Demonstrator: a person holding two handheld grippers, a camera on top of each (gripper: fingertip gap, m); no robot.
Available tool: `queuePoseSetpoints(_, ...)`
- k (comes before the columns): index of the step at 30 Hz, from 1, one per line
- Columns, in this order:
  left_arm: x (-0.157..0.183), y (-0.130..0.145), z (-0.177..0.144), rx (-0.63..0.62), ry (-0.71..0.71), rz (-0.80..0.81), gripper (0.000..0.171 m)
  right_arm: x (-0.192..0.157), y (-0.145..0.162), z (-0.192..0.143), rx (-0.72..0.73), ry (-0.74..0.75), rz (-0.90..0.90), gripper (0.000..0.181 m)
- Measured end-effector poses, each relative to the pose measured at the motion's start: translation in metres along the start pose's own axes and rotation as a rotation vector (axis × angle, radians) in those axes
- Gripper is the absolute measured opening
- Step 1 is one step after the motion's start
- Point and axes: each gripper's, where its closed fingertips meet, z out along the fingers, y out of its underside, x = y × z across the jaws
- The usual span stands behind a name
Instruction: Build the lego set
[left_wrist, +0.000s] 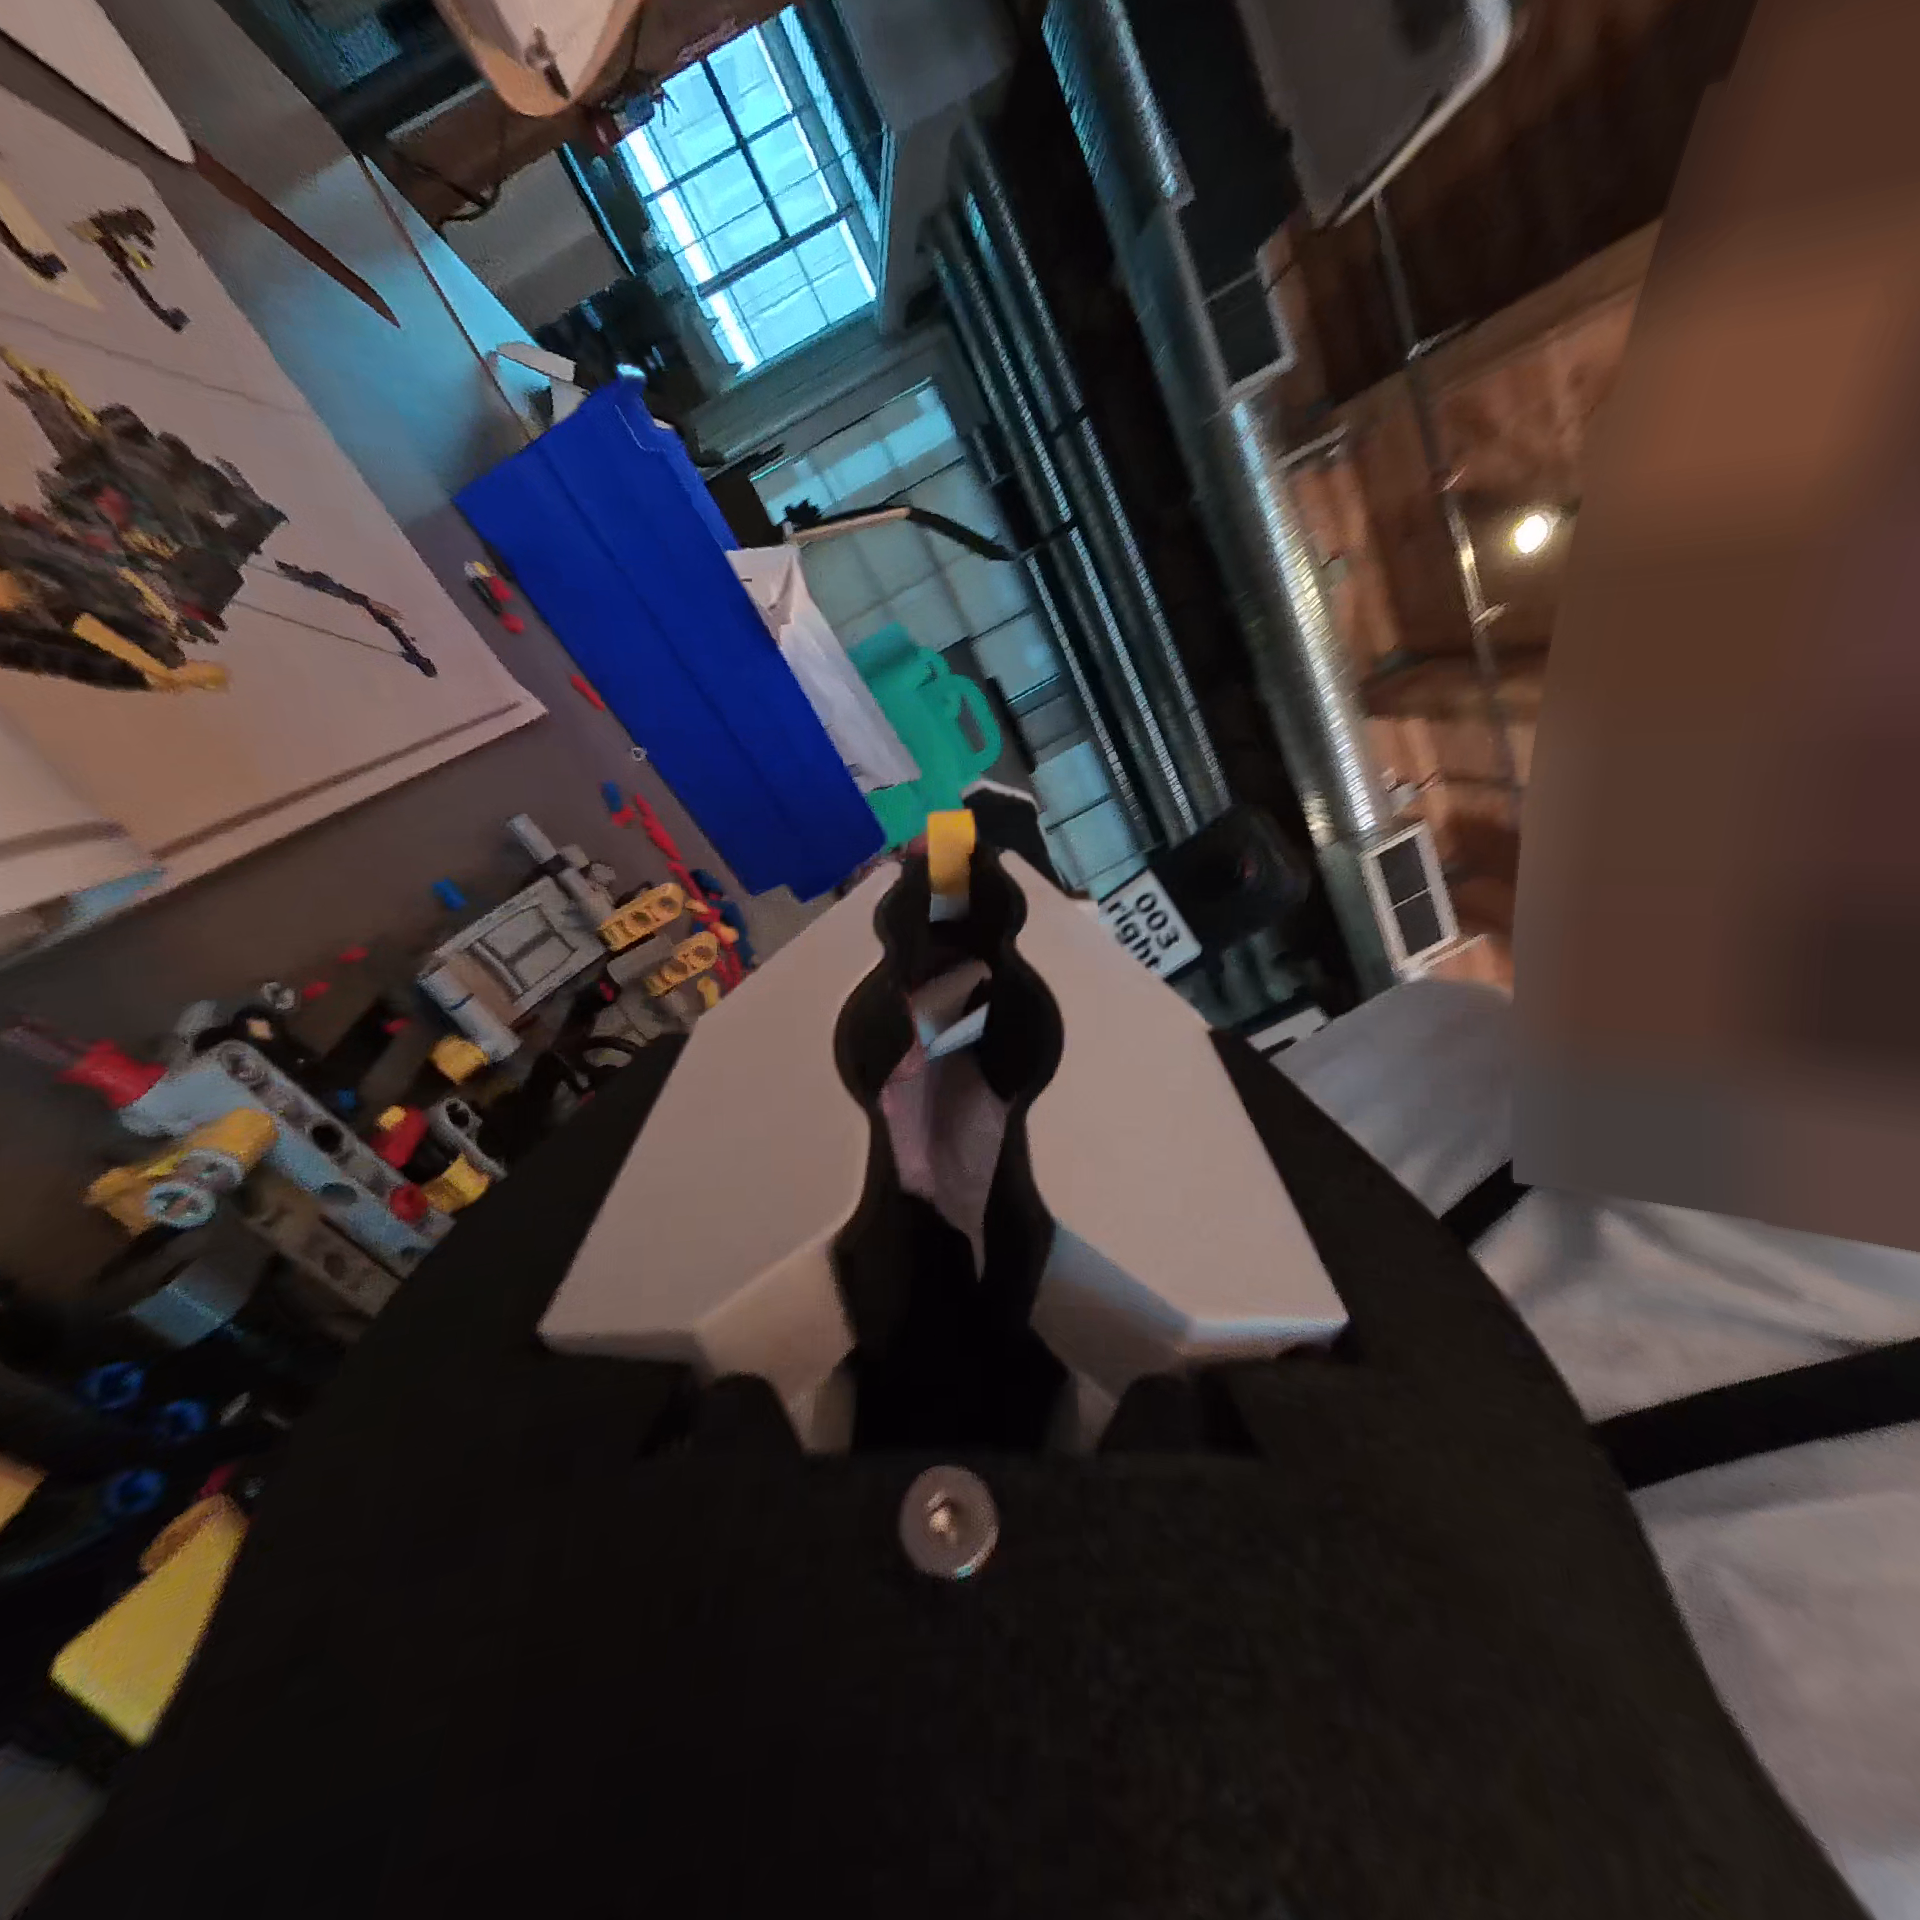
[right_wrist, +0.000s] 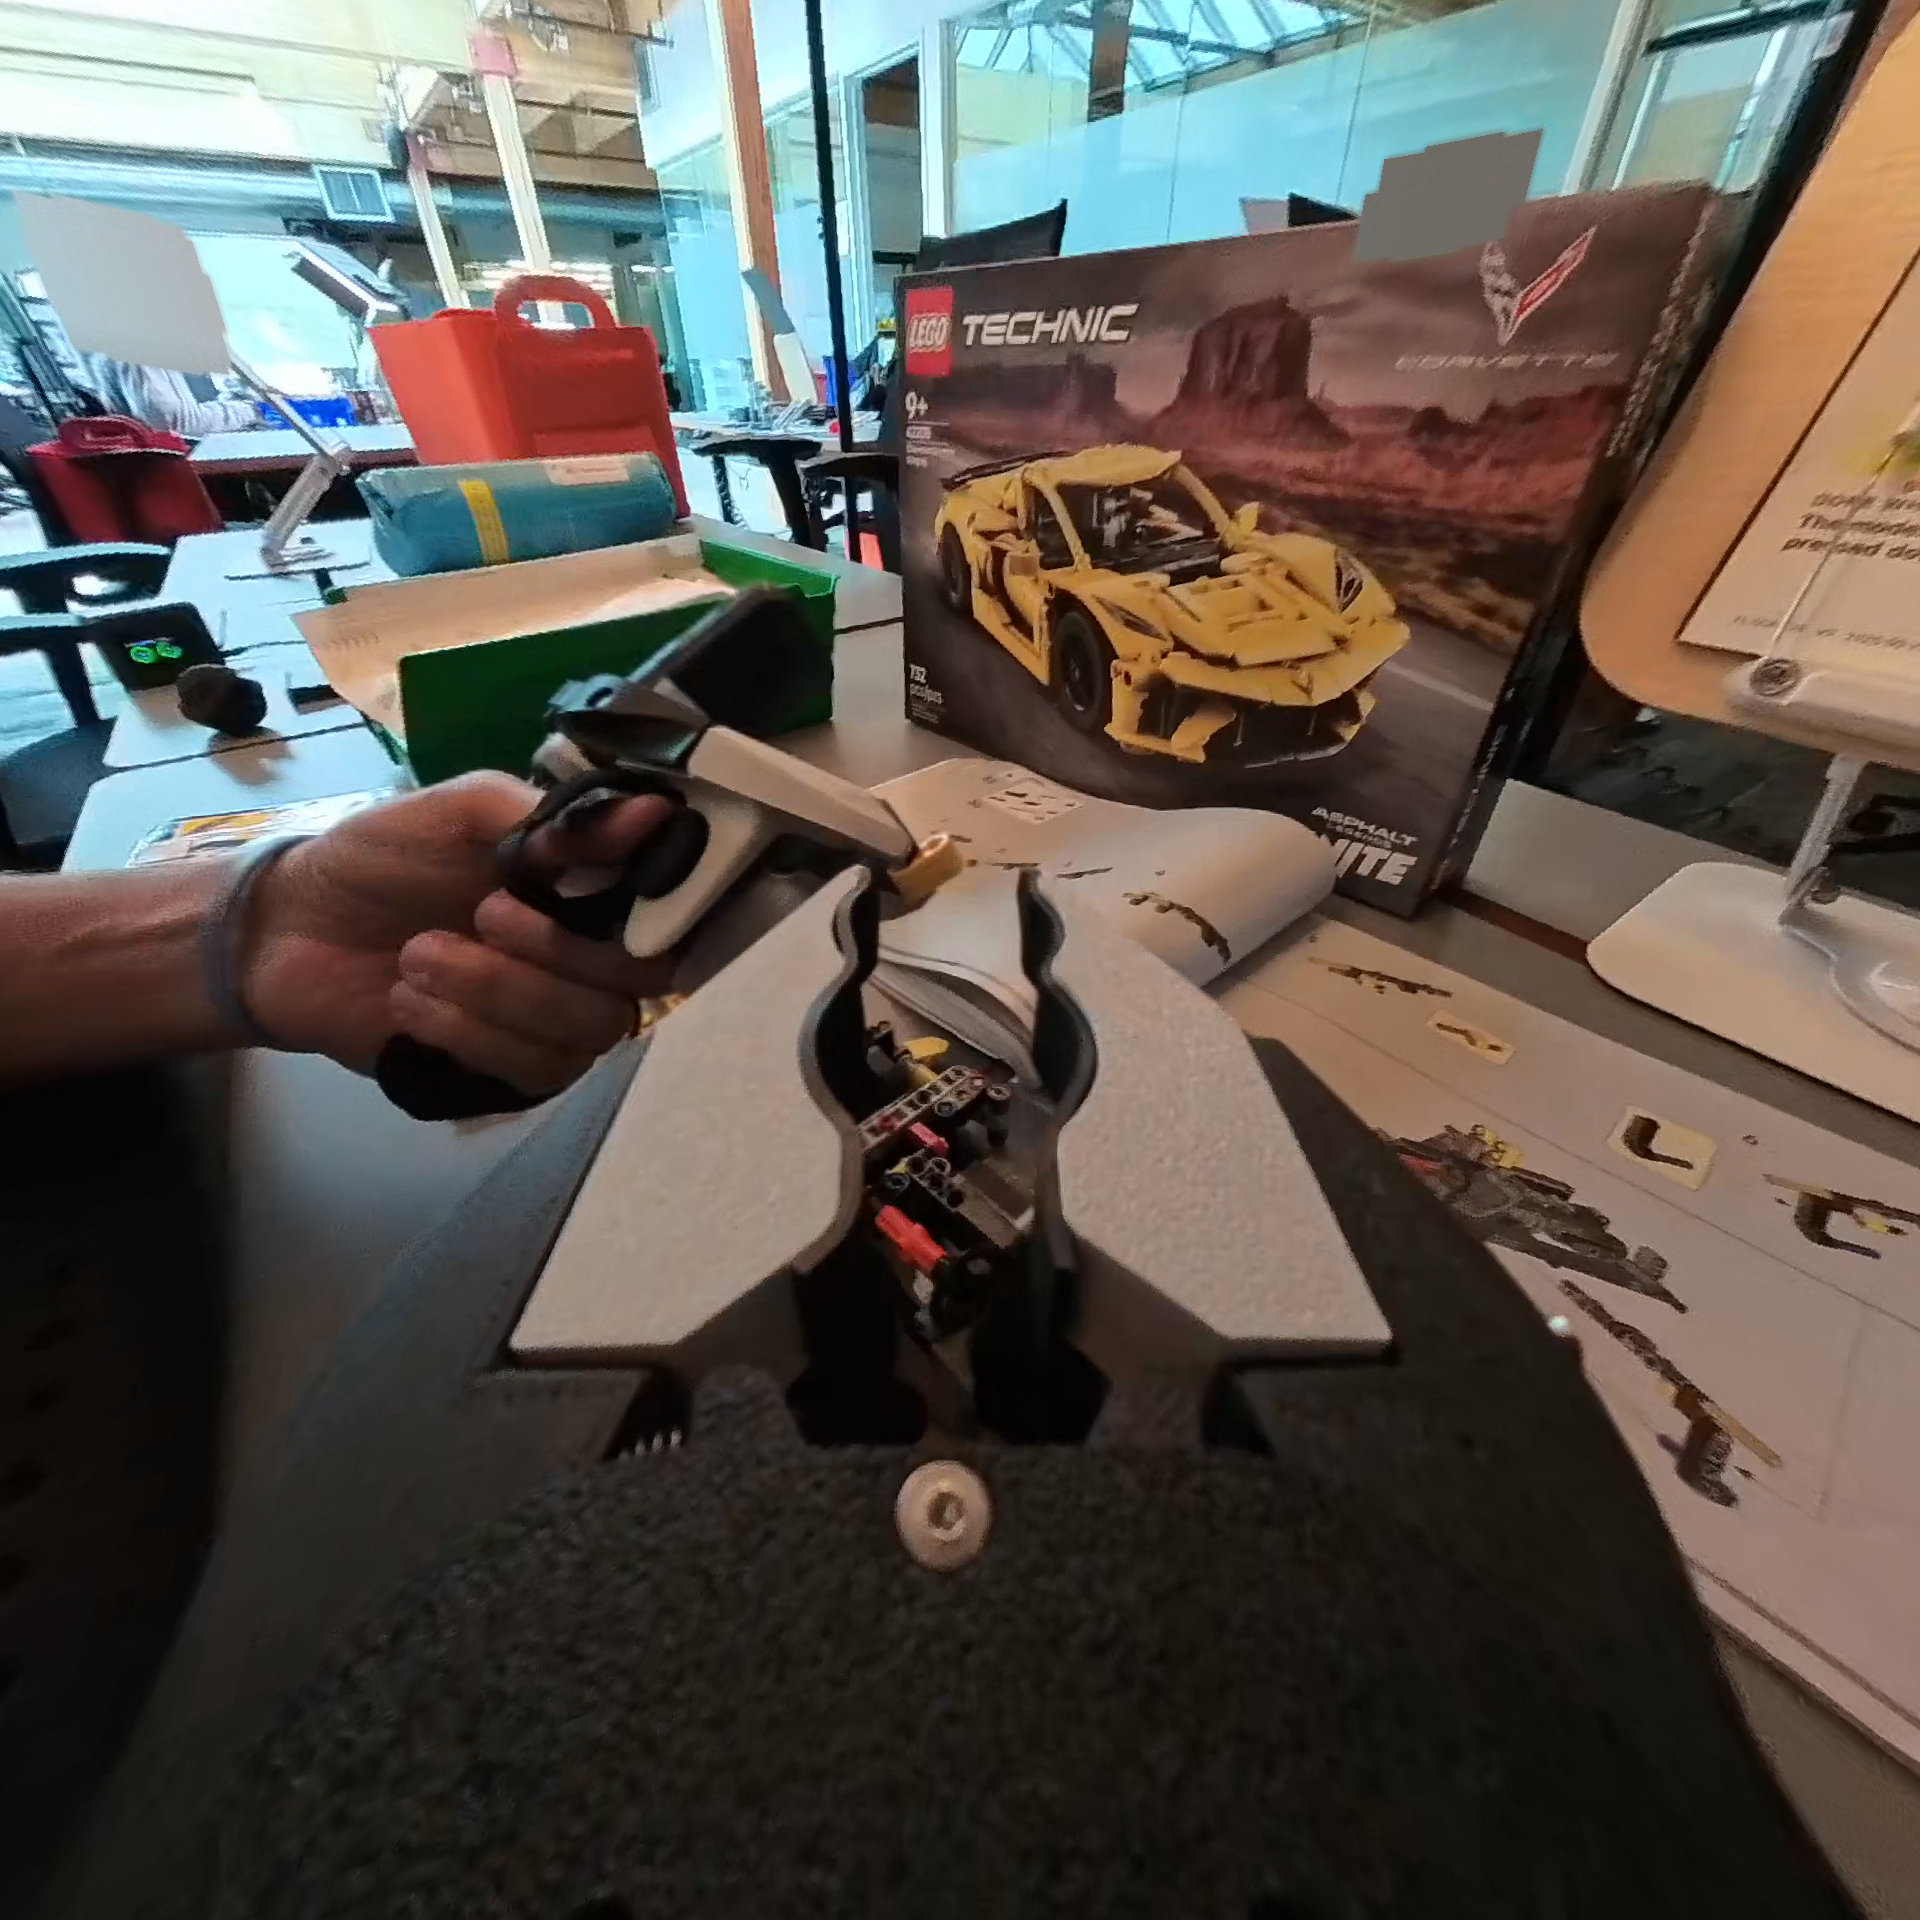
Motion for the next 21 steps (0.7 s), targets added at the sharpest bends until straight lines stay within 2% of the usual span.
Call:
queuePoseSetpoints(4,-0.004,-0.002,-0.002,0.027,0.025,-0.085,0.004,-0.004,0.004,0.002,-0.027,0.006,-0.04,0.025)
queuePoseSetpoints(10,0.001,0.007,0.005,-0.012,0.031,-0.054,0.005,-0.012,0.007,0.006,-0.052,0.011,-0.127,0.022)
queuePoseSetpoints(21,0.003,0.013,0.008,-0.039,0.037,-0.049,0.005,-0.014,0.011,0.008,-0.075,0.016,-0.167,0.02)
